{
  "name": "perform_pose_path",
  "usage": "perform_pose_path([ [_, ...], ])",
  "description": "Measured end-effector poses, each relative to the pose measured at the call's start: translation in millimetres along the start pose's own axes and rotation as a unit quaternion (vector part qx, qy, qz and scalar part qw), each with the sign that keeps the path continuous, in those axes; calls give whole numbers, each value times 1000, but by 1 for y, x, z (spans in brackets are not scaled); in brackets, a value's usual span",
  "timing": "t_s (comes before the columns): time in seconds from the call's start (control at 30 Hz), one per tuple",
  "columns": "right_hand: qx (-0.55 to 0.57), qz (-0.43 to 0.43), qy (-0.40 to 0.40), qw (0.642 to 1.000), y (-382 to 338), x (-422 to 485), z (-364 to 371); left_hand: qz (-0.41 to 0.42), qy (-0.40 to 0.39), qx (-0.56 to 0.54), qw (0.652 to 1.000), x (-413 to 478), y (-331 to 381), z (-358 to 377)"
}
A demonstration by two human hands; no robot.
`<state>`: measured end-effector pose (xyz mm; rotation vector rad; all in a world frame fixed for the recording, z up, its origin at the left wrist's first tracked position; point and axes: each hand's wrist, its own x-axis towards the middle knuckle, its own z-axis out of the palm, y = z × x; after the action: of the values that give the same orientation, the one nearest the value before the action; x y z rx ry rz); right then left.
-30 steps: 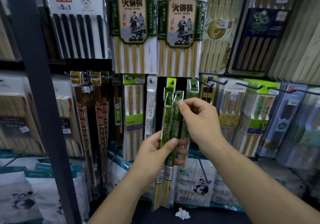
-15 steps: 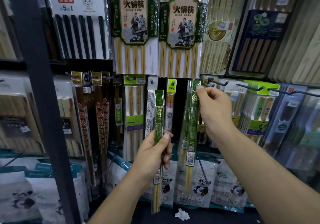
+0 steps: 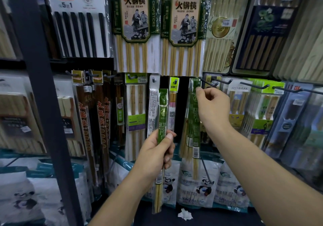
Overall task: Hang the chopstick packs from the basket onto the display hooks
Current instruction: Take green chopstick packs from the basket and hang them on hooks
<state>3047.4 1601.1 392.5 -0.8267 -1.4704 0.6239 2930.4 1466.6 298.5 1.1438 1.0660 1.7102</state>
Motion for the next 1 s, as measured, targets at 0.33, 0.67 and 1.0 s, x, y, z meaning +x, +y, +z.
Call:
perform_pose_path([
  [0.33,-9,30,9,999,6,0,5,-8,-12,-67,998,0,4,0],
  [0.67,69,4,-127,990,-11,-46,-1,23,-13,-34,999,-2,5,7],
  [1.0,142,39,-86,985,-27,-40,-4,18,10,-55,998,-4,8,11],
])
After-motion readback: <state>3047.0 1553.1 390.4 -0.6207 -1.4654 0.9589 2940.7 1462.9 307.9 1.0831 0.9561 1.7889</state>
